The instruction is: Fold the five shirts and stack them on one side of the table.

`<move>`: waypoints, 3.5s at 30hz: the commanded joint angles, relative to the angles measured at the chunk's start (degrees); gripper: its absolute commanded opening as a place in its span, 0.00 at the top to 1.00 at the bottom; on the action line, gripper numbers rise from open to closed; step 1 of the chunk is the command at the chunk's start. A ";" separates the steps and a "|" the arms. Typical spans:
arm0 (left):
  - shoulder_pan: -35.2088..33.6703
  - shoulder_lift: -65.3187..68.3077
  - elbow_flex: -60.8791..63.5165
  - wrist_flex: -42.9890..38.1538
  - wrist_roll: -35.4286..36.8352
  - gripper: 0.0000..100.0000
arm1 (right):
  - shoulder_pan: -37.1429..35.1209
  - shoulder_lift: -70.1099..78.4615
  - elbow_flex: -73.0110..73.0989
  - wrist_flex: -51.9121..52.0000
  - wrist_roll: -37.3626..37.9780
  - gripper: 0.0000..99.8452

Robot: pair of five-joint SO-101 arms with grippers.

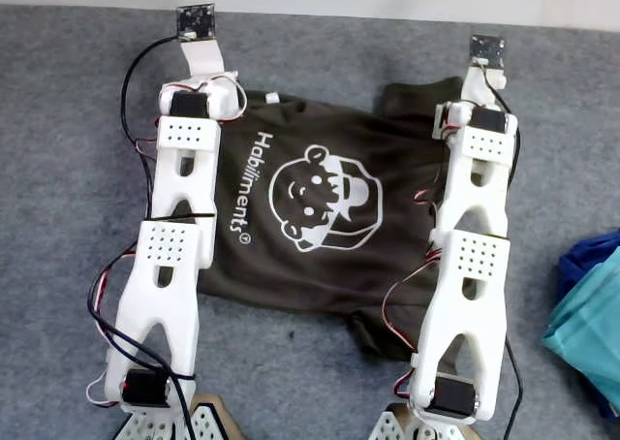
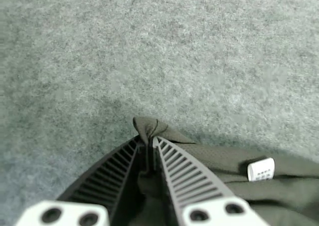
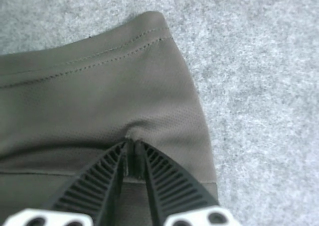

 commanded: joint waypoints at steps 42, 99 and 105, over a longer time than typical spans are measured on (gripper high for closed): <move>2.51 -1.89 -1.89 15.21 -0.79 0.99 | 0.92 -0.84 -3.21 1.71 -0.70 0.93; 3.03 -3.21 4.88 5.54 -0.70 0.87 | 0.48 3.91 -19.38 14.81 -0.70 0.93; 2.95 -1.63 4.79 -2.20 -3.08 0.99 | 0.40 3.91 -19.38 14.73 -0.70 0.93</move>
